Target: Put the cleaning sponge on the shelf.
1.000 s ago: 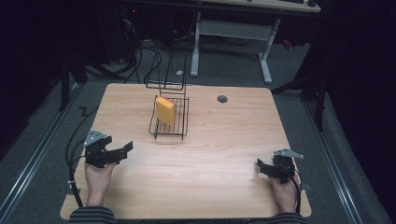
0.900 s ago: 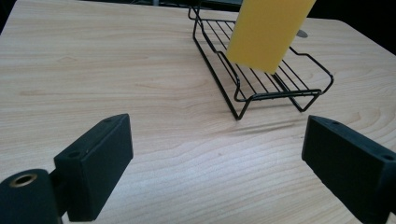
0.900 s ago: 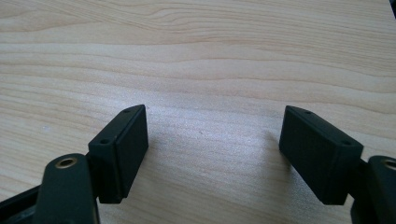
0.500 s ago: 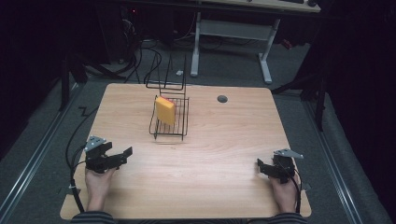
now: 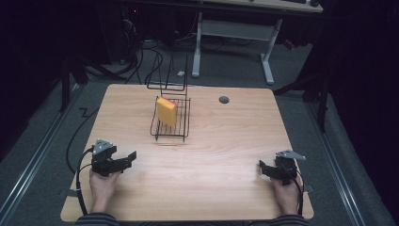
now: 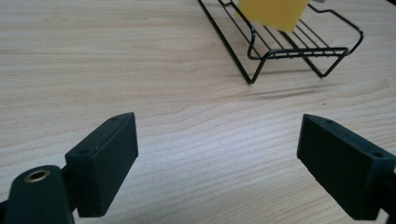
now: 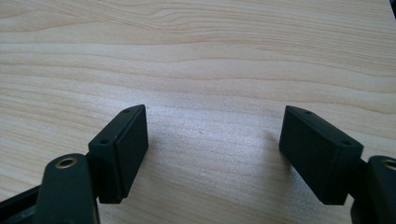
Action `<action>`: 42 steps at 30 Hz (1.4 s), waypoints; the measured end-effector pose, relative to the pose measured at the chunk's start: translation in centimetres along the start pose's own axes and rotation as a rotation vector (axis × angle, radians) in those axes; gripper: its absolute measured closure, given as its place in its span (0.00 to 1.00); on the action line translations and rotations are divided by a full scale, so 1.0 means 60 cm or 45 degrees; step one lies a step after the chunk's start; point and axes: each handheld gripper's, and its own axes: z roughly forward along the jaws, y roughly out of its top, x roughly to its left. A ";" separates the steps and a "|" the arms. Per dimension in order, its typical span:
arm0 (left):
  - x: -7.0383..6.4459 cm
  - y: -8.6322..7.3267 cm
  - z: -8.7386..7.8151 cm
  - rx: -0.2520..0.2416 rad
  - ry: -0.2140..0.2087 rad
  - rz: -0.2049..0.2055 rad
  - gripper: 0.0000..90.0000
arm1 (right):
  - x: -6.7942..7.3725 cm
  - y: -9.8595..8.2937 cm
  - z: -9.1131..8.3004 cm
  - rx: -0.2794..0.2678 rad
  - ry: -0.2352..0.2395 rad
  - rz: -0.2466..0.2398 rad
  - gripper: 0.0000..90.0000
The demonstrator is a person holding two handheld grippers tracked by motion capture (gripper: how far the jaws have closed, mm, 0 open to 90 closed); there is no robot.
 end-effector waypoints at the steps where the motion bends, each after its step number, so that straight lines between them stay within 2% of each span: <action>1: 0.000 -0.001 0.002 0.001 0.003 -0.002 0.14 | 0.000 0.000 0.000 0.000 0.000 0.000 0.27; 7: -0.001 -0.005 0.015 0.033 0.026 0.006 0.14 | 0.000 0.000 0.000 0.000 0.000 0.001 0.27; 11: 0.000 -0.008 0.024 0.047 0.037 -0.013 0.13 | 0.000 0.000 0.000 0.000 0.000 0.001 0.27; 27: -0.005 -0.012 0.059 0.127 0.129 0.061 0.12 | 0.000 0.000 0.000 0.000 0.000 0.000 0.27; 34: -0.006 -0.012 0.069 0.144 0.146 0.070 0.12 | 0.000 0.000 0.000 0.000 0.000 0.000 0.27; 40: -0.008 -0.015 0.078 0.186 0.158 0.097 0.12 | 0.000 0.000 0.000 0.002 0.001 0.000 0.27; 42: -0.008 -0.015 0.079 0.172 0.157 0.094 0.12 | 0.000 0.000 0.000 0.001 0.001 0.000 0.27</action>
